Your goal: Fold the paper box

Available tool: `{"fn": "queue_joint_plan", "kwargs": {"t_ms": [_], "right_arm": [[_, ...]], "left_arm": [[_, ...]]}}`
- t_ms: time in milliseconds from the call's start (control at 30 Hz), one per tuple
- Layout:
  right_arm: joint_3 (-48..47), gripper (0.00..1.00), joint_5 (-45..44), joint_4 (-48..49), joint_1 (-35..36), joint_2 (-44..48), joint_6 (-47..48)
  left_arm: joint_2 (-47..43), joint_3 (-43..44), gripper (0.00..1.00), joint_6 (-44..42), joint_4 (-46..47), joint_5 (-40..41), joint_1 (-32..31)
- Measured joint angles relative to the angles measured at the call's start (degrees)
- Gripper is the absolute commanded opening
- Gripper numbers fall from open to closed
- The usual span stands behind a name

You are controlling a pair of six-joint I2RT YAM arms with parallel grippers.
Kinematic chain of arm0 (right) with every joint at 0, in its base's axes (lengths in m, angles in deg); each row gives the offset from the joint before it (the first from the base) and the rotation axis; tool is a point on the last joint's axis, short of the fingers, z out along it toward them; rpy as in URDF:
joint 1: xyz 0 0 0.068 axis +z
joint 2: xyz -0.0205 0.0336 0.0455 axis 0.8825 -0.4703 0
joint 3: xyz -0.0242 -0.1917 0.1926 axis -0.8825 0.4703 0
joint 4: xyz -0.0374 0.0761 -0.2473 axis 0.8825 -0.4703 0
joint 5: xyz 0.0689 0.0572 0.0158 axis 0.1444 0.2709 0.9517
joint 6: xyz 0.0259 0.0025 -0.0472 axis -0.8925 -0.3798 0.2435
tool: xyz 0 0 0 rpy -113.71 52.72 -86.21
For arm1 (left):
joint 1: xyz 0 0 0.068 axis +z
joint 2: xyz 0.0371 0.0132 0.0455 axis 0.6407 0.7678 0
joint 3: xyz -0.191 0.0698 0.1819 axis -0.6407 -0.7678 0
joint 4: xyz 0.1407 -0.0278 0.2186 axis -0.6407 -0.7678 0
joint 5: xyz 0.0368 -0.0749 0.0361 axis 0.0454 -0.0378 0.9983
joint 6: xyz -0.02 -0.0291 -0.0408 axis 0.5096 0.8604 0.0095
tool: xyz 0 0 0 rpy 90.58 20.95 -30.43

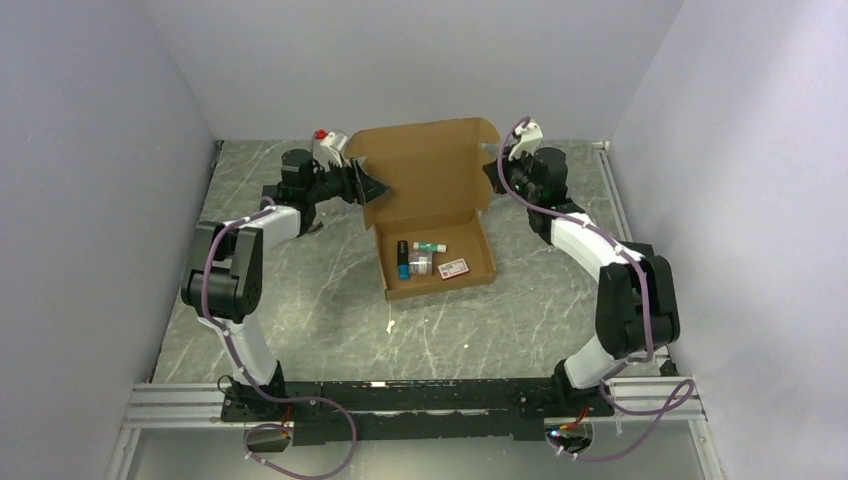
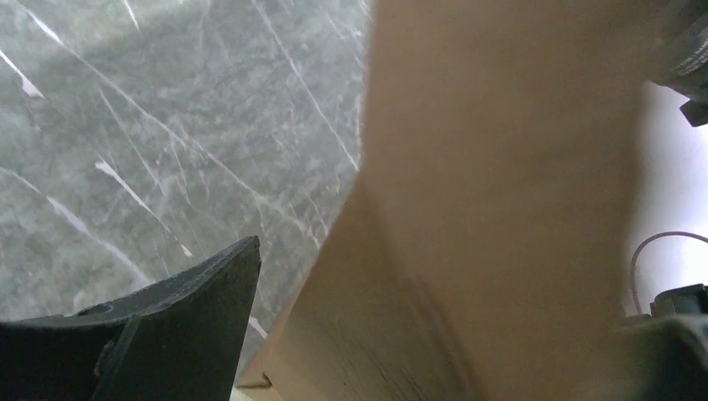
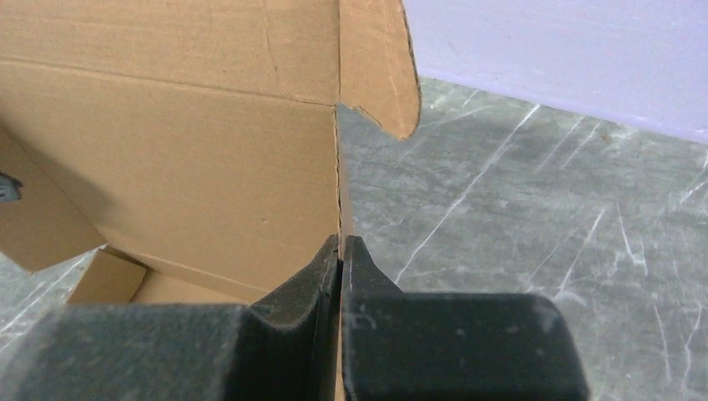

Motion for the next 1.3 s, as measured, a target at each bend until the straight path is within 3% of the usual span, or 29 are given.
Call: {"fn": "queue_joint_plan", "kwargs": {"t_ms": [300,533,633,867,1100,1300], "right_arm": [[7.4,0.0,-1.6,1.6,0.9,6.9,-0.5],[9.8,0.02,-4.1,1.8,2.8,9.1,-0.2],[10.8,0.02,-5.0,1.8,3.1,10.1,-0.2],[12.9,0.05,-7.4,1.4,4.7,12.5,0.0],[14.7,0.07,-8.9,0.3,5.6,14.8,0.1],[14.9,0.09,-9.4,-1.3,5.9,15.6,-0.5]], "left_arm": [[-1.6,-5.9,0.75,0.2,-1.3,0.7,0.0],[-9.7,-8.8,0.74,1.1,-5.5,4.7,0.0],[-13.0,-9.7,0.71,1.2,-7.3,6.2,-0.1],[-15.3,-10.7,0.49,1.9,-12.3,9.2,-0.3],[-15.6,-10.7,0.45,3.0,-13.6,11.4,-0.4],[-16.7,-10.7,0.48,4.4,-15.8,13.0,-0.9]]}}
